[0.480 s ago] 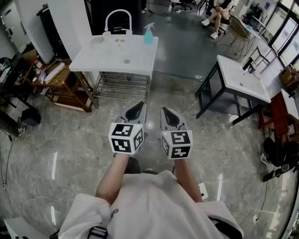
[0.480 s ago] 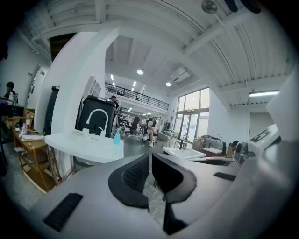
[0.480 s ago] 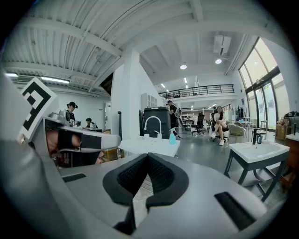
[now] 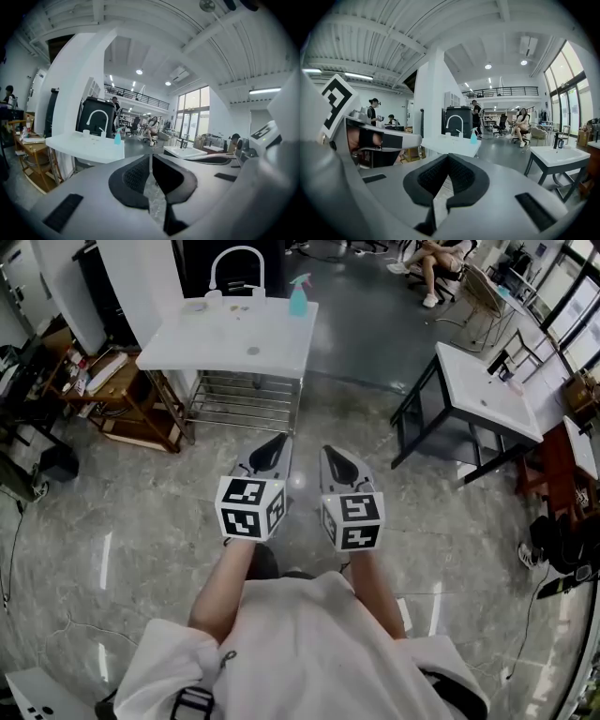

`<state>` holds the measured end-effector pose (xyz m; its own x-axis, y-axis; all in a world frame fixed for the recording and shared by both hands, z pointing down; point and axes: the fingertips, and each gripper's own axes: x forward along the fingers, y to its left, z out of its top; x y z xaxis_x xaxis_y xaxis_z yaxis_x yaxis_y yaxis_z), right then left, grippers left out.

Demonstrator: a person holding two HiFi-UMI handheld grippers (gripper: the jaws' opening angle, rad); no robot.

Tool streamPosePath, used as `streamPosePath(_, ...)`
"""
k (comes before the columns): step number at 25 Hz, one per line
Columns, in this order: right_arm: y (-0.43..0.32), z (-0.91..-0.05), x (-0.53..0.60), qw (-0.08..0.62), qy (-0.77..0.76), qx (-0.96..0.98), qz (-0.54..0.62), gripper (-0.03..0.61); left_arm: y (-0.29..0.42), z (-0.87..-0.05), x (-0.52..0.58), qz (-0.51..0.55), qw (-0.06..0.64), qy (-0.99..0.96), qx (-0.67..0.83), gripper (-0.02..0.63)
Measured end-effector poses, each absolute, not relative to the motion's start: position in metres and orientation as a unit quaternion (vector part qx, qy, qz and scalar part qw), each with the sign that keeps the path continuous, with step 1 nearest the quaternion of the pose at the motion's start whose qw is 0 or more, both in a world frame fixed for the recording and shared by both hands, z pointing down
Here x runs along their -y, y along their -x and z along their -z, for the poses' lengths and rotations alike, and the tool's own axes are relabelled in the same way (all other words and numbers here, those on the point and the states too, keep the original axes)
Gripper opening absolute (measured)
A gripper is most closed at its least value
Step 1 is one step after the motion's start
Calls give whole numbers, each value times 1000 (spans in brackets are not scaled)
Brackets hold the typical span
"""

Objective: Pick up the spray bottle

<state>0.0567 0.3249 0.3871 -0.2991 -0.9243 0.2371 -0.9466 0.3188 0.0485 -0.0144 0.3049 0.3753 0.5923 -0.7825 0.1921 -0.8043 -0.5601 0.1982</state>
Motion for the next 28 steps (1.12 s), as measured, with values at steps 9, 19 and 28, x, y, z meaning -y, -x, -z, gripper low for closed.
streamPosePath(9, -56, -398, -332, 90, -574, 809, -90, 28, 19, -392, -313, -54, 148, -877, 454, 41)
streamPosePath(19, -55, -405, -332, 62, -578, 807, -104, 28, 18, -410, -313, -52, 170, -878, 445, 41)
streamPosePath(28, -51, -401, -308, 89, -579, 807, -68, 28, 16, -413, -287, -56, 170, -880, 441, 41)
